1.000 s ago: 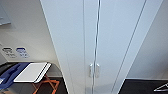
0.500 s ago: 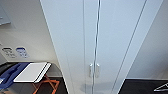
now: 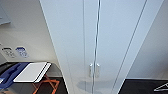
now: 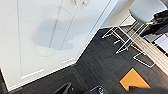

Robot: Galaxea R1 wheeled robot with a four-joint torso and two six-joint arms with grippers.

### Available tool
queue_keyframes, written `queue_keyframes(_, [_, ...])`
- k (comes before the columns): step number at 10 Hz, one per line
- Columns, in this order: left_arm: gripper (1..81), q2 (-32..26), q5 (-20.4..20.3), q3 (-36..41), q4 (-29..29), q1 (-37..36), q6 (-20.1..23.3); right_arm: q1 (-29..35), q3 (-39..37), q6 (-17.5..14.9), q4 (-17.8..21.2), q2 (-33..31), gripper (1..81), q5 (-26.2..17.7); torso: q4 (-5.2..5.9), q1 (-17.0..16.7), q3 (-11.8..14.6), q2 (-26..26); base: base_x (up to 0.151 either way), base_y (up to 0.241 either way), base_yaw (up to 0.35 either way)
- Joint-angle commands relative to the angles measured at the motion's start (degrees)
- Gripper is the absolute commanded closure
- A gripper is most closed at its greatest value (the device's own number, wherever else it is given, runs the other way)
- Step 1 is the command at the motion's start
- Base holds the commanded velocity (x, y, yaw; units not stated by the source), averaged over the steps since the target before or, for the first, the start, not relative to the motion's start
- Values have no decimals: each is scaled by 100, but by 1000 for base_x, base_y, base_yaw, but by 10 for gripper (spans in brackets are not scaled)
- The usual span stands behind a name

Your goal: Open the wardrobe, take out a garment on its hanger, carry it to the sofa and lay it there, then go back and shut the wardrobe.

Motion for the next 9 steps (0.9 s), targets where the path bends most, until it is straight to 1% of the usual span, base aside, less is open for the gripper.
queue_keyframes(1, [10,-366,111,255,50,-749,13,1053,336,28,189,-269,10,-369,0,-2,0,0,0,0,0])
queue_keyframes(2, [10,-357,129,264,50,-898,4,1221,327,89,277,-260,10,-476,0,0,0,2,0,0,0])
queue_keyframes(3, [10,-339,138,298,7,-1100,-5,1352,336,177,286,-260,10,-467,0,0,-2,2,0,0,0])
queue_keyframes(5, [10,-287,164,317,-266,-1539,-14,1660,336,336,286,-243,10,-484,0,2,-2,4,0,0,0])
queue_keyframes(6, [10,-243,251,317,-354,-1725,-14,1818,345,415,295,-242,10,-485,0,2,-2,4,0,0,0])
queue_keyframes(8, [10,-15,673,255,-372,-2085,-31,2178,327,424,251,-198,10,-502,0,2,-5,6,0,0,0])
queue_keyframes(9, [10,108,823,193,-372,-2217,-31,2381,301,424,242,-154,10,-590,0,2,-7,6,0,0,0])
